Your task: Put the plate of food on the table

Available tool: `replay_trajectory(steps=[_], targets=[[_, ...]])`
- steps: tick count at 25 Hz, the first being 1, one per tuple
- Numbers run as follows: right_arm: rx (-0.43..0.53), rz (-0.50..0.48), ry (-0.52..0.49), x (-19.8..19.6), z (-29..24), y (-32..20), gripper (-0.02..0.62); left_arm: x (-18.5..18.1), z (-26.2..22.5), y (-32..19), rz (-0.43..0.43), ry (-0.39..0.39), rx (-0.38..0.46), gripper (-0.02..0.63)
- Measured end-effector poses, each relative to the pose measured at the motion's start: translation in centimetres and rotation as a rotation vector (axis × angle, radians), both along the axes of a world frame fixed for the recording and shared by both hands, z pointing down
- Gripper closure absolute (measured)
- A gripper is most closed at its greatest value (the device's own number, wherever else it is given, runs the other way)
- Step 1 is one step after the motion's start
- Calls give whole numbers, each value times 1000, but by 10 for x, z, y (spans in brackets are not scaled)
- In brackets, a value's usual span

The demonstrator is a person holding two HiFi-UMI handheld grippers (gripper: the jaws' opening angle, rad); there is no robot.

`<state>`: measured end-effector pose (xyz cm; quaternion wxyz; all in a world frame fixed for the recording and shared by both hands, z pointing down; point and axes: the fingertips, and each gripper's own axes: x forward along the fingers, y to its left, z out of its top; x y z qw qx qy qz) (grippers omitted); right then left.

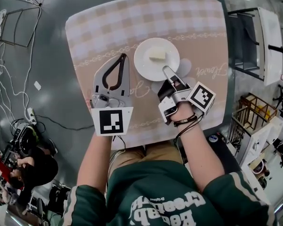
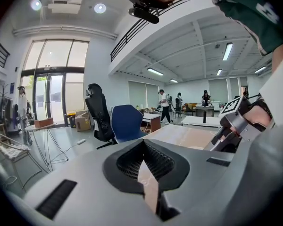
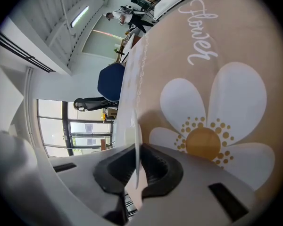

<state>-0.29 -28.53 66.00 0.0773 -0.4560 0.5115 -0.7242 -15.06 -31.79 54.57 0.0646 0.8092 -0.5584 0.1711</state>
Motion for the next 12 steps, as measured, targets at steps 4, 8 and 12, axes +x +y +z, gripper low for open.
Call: replay_trajectory(steps=[4, 8, 12], targets=[[-2, 0, 13, 6, 1, -1, 566, 2, 6, 0, -24, 14, -23, 597], [-34, 16, 10, 4, 5, 1, 565, 4, 8, 2, -19, 10, -26, 597], [-49, 2, 68, 8, 3, 2, 565, 6, 7, 4, -33, 18, -23, 597]])
